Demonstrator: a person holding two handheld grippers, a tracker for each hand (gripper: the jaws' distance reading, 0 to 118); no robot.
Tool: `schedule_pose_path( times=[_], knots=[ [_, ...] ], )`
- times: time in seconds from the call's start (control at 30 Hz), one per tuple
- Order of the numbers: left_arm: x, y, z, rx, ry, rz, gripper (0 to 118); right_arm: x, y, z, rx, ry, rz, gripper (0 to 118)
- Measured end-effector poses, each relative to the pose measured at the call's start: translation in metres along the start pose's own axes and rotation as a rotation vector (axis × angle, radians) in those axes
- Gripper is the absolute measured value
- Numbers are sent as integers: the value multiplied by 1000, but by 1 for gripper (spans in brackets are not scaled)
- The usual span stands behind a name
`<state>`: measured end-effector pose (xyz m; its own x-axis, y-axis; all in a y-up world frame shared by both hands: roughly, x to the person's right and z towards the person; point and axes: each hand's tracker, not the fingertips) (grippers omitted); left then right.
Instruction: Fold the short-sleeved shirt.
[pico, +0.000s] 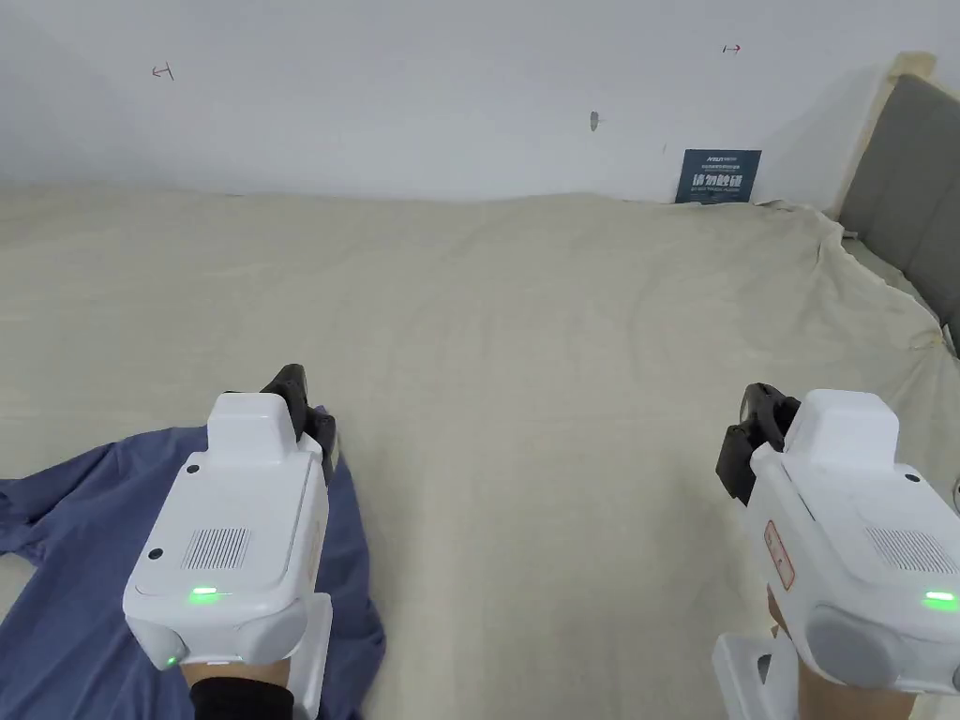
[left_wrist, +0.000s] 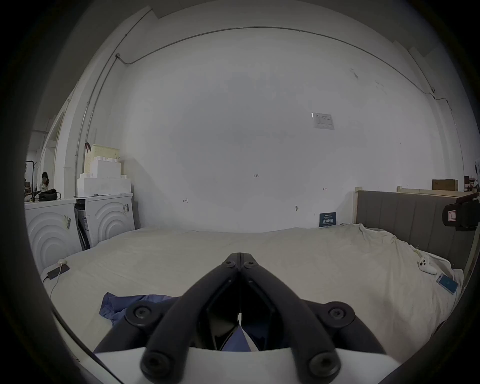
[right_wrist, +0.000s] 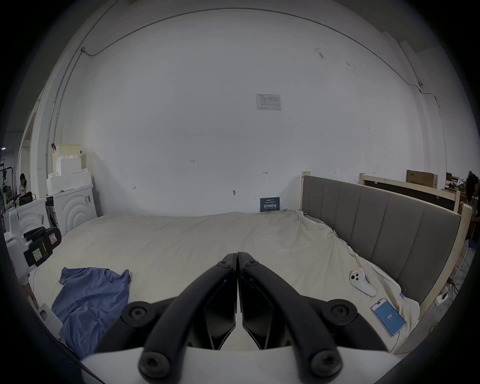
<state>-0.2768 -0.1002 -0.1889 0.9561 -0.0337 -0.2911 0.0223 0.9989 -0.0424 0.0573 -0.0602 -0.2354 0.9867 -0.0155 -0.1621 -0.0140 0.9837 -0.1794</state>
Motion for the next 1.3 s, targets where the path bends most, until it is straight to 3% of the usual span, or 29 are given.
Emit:
schedule_pose_path(
  times=[0.83, 1.03, 1.3],
  knots=[
    [-8, 3, 1, 7, 22, 6, 0, -8, 3, -2, 9, 18, 21, 0],
    [-33, 5, 8, 11, 83, 9, 0, -31, 7, -11, 18, 75, 37, 0],
    [-93, 3, 27, 4, 219, 5, 0, -89, 11, -27, 21, 212, 54, 0]
  ],
)
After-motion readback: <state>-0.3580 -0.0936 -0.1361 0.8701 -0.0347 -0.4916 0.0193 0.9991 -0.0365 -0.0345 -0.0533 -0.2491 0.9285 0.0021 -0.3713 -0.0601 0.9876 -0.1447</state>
